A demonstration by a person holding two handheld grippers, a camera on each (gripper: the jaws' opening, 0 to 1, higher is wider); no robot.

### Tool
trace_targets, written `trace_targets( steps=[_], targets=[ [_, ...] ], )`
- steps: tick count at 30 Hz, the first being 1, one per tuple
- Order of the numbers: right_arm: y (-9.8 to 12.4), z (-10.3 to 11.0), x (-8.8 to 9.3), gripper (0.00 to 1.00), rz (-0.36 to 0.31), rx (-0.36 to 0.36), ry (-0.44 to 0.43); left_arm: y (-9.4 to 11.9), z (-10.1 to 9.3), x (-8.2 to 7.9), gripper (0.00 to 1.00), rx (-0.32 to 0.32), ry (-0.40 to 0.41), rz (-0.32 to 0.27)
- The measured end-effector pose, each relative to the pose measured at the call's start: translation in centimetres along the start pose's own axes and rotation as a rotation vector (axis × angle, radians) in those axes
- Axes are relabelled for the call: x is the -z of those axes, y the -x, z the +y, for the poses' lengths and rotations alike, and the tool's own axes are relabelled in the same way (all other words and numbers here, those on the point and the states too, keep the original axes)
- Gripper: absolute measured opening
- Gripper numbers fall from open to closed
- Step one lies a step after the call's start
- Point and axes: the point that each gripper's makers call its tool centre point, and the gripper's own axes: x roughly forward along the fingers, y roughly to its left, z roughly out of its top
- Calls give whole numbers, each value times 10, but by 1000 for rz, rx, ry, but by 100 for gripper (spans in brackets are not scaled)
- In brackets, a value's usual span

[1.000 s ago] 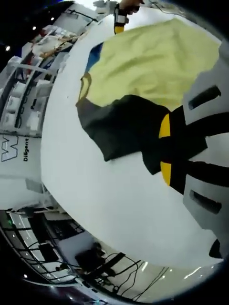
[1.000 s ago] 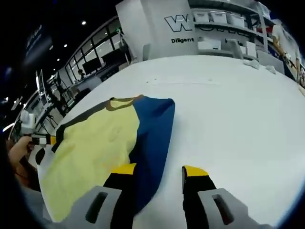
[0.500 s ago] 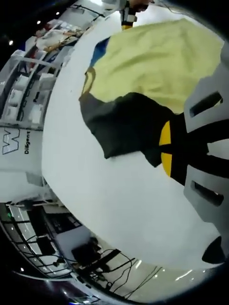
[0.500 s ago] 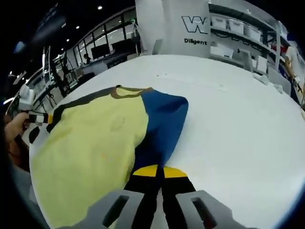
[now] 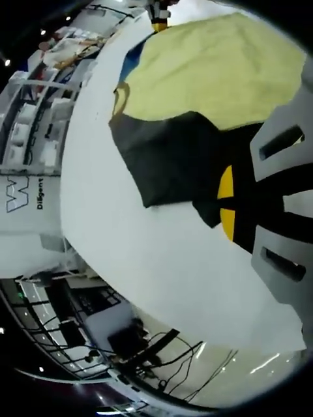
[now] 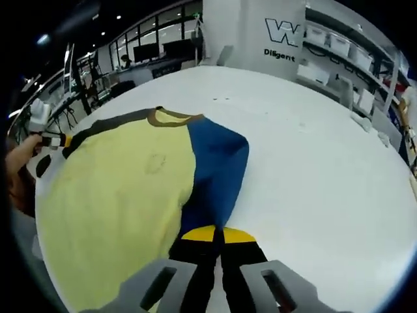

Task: Fold the garment on the visible template until the final outline fits inside the template.

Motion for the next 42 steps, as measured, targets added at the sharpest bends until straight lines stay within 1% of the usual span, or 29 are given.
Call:
trace_targets(
  steps=[4, 8, 11, 14, 15, 18, 20, 24, 26, 28, 34, 42],
  targets=[
    [6, -3, 1, 0, 11, 0, -21, -1, 2, -2, 0, -13, -10, -2],
    [12, -7, -1, 0, 8, 8, -41, -2, 4, -3, 0, -22, -38, -4],
    [15, -10, -1, 0, 3, 18, -41, -3, 5, -4, 0, -23, -41, -4],
    [16, -14, 0, 0, 9, 41, -21, -4, 7, -5, 0, -26, -46, -4],
    [16, -17, 1, 0, 15, 57, -12, -4, 8, -6, 0, -28, -62, -4],
    [15, -20, 4, 0, 21, 70, -3, -6, 11, -8, 0, -32, -92, -2],
    [15, -22, 5, 0, 23, 79, -11, -7, 13, -10, 0, -33, -93, -1],
    [14, -32, 5, 0, 29, 125, -5, -8, 16, -11, 0, -38, -89, -4],
    [14, -35, 2, 0, 12, 142, -3, -9, 17, -11, 0, -41, -91, -4],
    [14, -39, 2, 0, 7, 160, -22, -9, 18, -11, 0, -43, -95, -5],
    [15, -45, -2, 0, -11, 181, -36, -9, 18, -12, 0, -49, -108, -4],
    [16, -59, -6, 0, -31, 259, -33, -9, 18, -12, 0, -50, -99, -5]
  ],
)
